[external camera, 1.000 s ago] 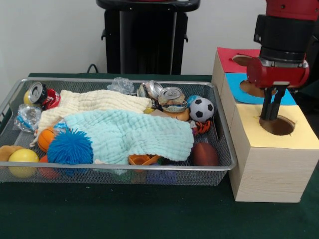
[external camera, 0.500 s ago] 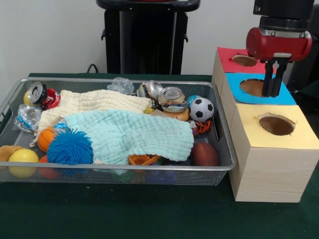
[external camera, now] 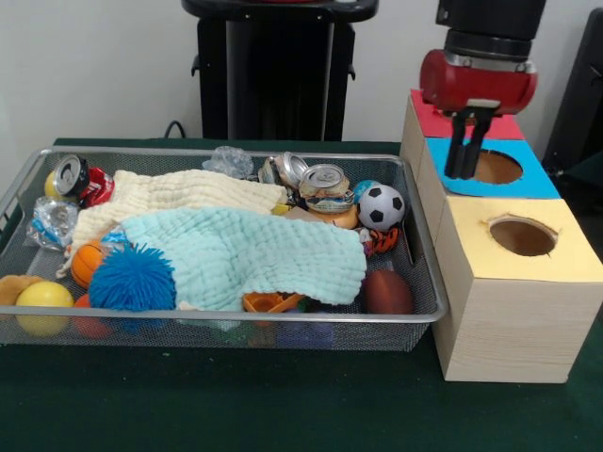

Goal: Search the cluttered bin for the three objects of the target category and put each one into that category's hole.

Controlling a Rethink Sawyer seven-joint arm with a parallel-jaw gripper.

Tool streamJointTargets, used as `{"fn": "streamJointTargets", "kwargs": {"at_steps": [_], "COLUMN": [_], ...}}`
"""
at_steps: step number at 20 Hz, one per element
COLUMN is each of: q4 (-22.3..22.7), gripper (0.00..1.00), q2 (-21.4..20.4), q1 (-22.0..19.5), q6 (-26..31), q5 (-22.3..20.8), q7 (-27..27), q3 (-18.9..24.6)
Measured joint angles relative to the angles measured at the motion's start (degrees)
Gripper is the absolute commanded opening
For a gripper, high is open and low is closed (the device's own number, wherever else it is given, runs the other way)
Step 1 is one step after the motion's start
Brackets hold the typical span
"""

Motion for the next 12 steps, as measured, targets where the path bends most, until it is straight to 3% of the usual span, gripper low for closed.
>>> {"fn": "streamJointTargets", "kwargs": {"at_steps": [6, 12], "q4": [2.3, 4.7], "gripper": [0.0, 0.0], "q2": [0.0, -0.7], "q1": [-5.5, -14.4], "q6": [0.0, 0.0], "q5": [-4.0, -8.2], "q7": [0.0, 0.0], "q3": [2.1, 6.2]}}
